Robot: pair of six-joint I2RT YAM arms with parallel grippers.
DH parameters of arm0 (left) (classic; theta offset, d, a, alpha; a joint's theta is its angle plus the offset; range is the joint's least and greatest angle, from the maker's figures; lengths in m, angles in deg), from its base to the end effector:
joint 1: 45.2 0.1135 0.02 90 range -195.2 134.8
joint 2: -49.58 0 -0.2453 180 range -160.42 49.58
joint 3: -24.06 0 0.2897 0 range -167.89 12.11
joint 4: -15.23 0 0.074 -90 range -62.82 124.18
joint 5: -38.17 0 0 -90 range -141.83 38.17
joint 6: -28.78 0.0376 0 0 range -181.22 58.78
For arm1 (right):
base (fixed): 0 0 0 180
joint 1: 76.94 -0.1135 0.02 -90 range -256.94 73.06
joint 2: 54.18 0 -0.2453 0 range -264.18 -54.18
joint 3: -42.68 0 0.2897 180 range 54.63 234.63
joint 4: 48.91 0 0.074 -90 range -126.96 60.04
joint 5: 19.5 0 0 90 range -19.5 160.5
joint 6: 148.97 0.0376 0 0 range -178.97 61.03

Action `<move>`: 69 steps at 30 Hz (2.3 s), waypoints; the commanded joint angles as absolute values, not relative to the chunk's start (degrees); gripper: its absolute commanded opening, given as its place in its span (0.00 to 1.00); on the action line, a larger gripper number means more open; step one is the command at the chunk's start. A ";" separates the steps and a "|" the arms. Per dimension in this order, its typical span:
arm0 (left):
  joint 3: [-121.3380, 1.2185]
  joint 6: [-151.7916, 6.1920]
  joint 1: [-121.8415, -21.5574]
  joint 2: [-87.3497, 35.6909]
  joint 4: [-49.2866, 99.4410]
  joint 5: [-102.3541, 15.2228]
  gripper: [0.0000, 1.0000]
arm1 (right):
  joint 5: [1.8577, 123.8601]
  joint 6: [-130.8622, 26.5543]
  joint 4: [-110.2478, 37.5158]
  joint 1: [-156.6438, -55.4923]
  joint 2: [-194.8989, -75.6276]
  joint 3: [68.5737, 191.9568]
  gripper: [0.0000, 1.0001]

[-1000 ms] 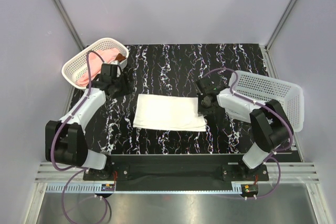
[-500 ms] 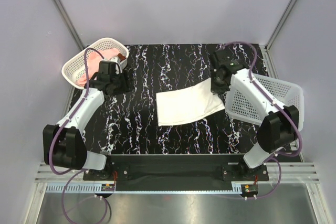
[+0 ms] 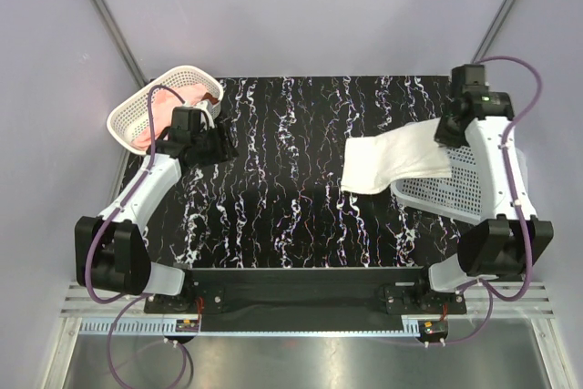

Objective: Fold and stack the towels
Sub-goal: Neatly place the folded towel into the bin

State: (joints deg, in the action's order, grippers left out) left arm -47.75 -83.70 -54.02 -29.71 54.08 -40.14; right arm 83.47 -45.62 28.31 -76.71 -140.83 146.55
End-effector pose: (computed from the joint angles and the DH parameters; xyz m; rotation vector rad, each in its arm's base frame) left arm 0.3330 -0.0594 0.2367 -0.1888 2.4090 -0.4989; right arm 0.3377 -0.0098 0.3483 0.3844 2.5616 -0.2131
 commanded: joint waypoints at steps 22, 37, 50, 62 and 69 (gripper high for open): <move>-50.55 -81.52 -53.99 -28.64 53.02 -36.89 0.59 | 85.88 -55.63 27.03 -51.10 -143.30 150.35 0.00; -53.71 -83.81 -53.99 -29.79 52.14 -27.22 0.59 | 87.92 -57.74 24.22 -48.20 -142.07 148.24 0.00; -59.69 -84.69 -54.87 -32.16 53.20 -26.43 0.60 | 86.32 -61.16 15.70 -48.03 -146.11 142.18 0.00; -63.56 -84.95 -57.15 -34.01 54.51 -27.83 0.61 | 95.37 -61.53 13.92 -48.02 -154.91 143.30 0.46; -63.39 -83.46 -57.50 -32.69 55.48 -30.29 0.62 | 91.70 -55.72 18.06 -48.03 -151.57 148.14 0.69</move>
